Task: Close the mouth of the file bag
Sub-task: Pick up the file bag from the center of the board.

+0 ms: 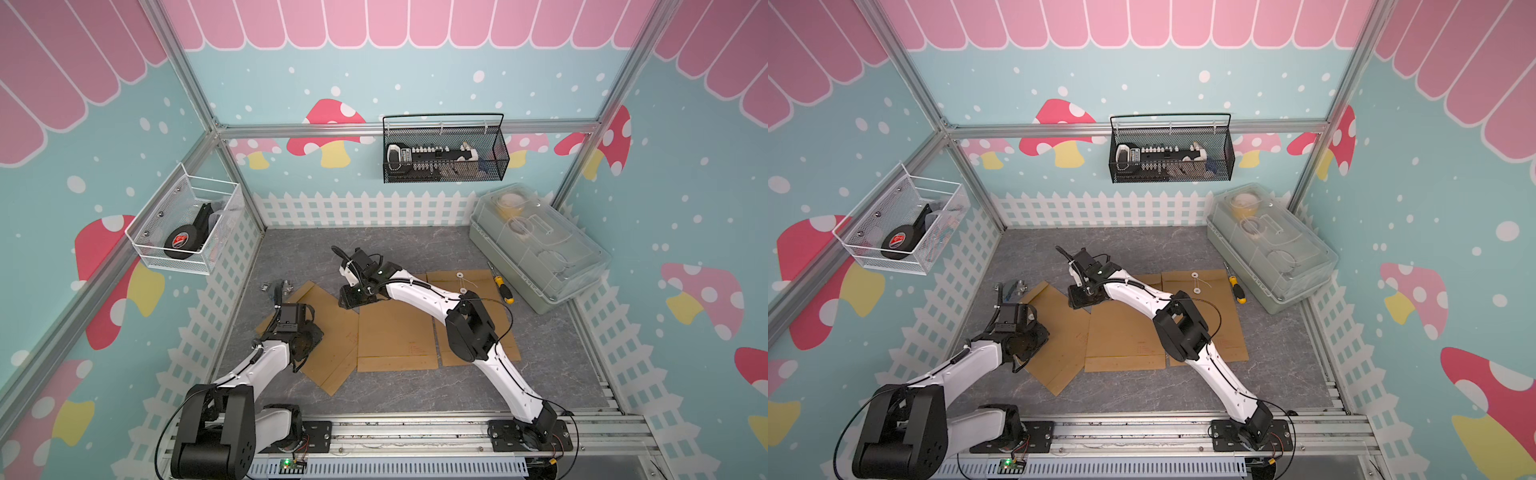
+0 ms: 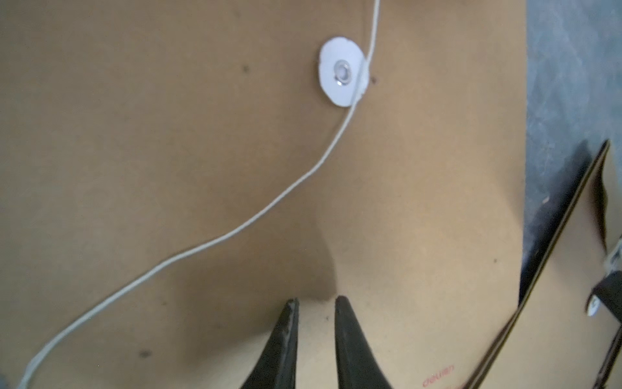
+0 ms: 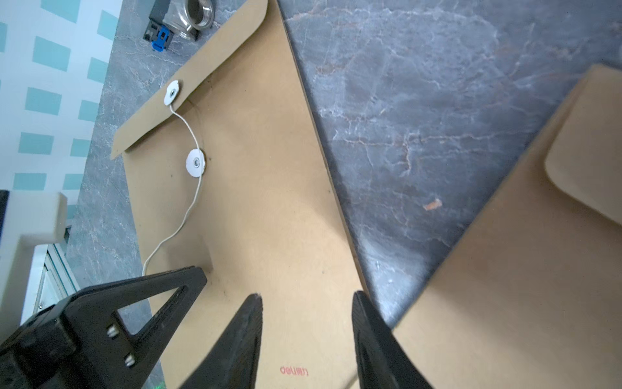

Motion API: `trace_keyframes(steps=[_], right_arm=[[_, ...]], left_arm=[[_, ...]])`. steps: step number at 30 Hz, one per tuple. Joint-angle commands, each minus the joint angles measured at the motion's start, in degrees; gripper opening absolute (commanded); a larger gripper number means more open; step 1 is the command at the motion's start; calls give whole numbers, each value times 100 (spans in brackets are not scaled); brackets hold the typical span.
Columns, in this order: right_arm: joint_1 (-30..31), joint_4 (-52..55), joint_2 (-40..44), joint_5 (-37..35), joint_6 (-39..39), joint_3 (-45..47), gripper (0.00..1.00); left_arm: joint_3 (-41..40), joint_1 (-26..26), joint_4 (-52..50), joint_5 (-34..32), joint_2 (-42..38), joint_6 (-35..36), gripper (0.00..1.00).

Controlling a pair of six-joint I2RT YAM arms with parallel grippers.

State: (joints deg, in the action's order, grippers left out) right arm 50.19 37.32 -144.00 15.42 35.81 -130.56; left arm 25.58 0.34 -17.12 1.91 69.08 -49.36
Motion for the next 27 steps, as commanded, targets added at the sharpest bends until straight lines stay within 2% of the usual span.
trace_keyframes(steps=[1,5,11,15,18,21,27], right_arm=[[8,319,-554,67,45,-627,46],[46,745,-1057,55,205,-1432,46],[198,1249,-1113,-394,334,-1442,47],[361,1419,-988,-134,371,-1273,47],[472,1321,-805,356,540,-1052,47],[526,900,-500,742,790,-684,47],[468,-935,115,1470,1642,441,45]], left_arm=[[-218,155,62,-317,-103,-323,19],[-271,277,-60,-527,-235,-371,17],[-260,610,10,-642,-42,-493,14],[-67,673,118,-705,224,-489,14],[106,684,215,-685,479,-445,13],[152,686,358,-541,665,-407,11],[-46,682,587,-261,753,-414,7]])
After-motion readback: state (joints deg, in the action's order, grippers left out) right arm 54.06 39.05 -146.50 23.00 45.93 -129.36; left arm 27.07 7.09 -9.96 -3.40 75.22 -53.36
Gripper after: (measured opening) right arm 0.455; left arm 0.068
